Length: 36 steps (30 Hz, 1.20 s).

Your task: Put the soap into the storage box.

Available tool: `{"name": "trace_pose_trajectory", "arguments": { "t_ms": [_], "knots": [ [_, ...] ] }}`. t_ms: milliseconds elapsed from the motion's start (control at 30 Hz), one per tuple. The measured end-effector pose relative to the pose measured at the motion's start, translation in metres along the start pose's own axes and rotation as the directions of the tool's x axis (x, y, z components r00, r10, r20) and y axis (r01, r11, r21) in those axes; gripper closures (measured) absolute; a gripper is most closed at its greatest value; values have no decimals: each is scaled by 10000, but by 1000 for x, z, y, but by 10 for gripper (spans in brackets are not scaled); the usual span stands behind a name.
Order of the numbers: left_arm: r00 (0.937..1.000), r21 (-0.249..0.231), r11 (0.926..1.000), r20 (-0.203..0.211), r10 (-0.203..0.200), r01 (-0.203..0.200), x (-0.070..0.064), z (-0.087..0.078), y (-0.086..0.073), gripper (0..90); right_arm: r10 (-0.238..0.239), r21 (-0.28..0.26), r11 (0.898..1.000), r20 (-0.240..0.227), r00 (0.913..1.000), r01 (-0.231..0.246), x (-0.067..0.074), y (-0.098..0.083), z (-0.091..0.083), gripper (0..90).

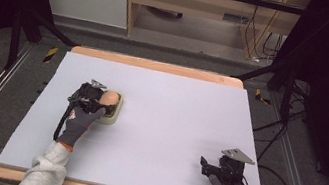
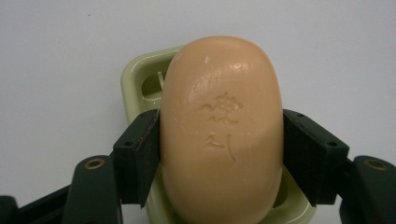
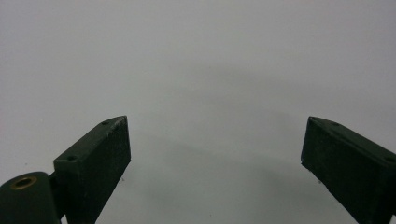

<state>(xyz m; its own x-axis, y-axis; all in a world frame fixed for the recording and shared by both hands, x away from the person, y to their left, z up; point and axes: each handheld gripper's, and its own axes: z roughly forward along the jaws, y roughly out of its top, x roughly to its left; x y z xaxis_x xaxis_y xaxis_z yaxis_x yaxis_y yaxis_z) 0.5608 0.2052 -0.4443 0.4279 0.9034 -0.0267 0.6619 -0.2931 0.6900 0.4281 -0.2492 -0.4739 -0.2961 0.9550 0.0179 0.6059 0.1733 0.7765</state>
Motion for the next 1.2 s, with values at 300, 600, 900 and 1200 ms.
{"name": "trace_pose_trajectory", "arguments": {
  "t_ms": [300, 600, 900, 1200],
  "knots": [
    [10000, 39, 10000, -13, -43, 43, 0, 3, -1, 318, 25, 2, 10000, 1, 10000, -25, 0, 0, 0, 85],
    [10000, 111, 9999, 48, -12, 11, -1, 6, -1, 314, -23, -17, 10000, -5, 10000, 23, 0, 0, -1, 85],
    [9995, -435, 9985, 46, -317, 319, 3, -4, 0, 305, -24, -25, 10000, 39, 10000, 24, 0, 0, -1, 85],
    [9994, -1118, 9935, 295, -188, 220, -1, -25, -1, 277, 49, -94, 9999, 82, 10000, -48, -2, -1, -2, 84]
  ]
}}
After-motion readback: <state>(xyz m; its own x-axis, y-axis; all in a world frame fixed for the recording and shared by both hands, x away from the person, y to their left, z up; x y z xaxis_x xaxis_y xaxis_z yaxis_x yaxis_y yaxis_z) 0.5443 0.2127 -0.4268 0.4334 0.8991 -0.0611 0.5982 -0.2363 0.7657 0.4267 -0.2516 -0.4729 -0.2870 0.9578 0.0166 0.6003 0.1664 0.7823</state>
